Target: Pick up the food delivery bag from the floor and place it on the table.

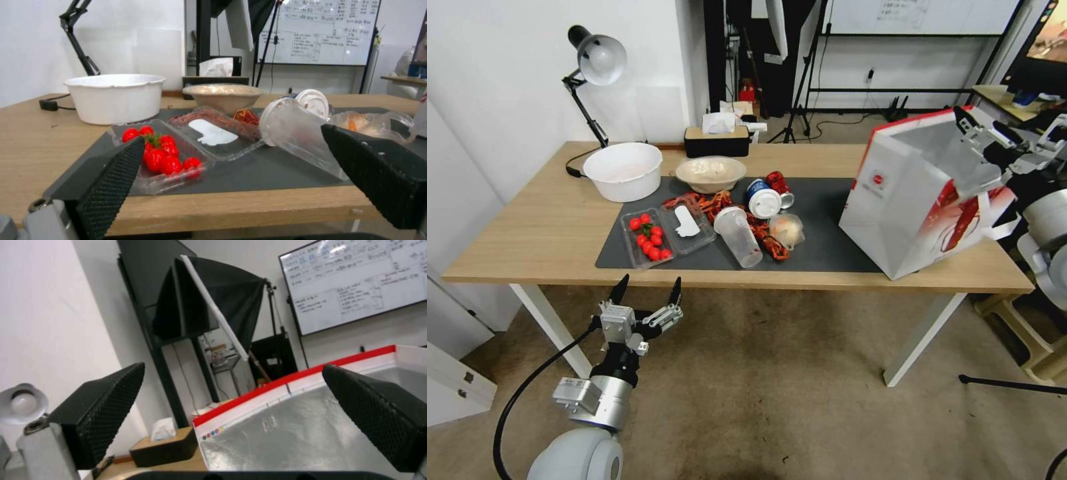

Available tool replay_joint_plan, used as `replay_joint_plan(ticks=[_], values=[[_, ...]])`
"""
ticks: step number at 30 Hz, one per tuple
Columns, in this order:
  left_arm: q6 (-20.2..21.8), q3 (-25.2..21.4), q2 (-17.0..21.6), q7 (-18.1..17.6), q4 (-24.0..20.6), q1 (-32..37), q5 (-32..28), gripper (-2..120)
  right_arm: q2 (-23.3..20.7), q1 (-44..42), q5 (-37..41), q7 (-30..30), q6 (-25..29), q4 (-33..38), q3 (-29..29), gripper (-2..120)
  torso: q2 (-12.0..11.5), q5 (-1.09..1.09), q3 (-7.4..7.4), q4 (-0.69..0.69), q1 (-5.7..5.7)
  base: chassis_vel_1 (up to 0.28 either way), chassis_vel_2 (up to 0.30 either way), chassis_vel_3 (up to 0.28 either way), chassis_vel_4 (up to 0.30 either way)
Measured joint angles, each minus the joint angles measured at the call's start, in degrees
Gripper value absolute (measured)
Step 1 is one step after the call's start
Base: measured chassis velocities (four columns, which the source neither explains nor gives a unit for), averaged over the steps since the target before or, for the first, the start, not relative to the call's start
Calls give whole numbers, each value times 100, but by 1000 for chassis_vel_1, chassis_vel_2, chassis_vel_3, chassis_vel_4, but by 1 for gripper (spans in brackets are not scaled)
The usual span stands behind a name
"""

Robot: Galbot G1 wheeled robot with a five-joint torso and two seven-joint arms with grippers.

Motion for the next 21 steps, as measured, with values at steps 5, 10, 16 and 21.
replay_joint_plan(ticks=[5, 10, 16, 21], values=[[-2, -2, -5, 0, -3, 0, -1, 99, 64, -205, -72, -331, 237, 236, 57, 100, 0, 0, 0, 0, 0, 0, 0, 0, 0], [-3, -2, -15, 0, -6, -3, -1, 99, 75, -464, -69, -757, 488, 469, 181, 100, 0, 0, 0, 0, 0, 0, 0, 0, 0], [-6, -5, -18, -2, -20, 2, -5, 99, 148, -1130, -178, -1776, 962, 912, 449, 100, 0, 0, 0, 0, 0, 0, 0, 0, 0], [-31, -20, -17, -15, -29, 22, -13, 99, 301, -1762, -1207, -2277, 1271, 1202, 536, 100, 0, -2, -1, -1, -1, 0, 0, 0, 0]])
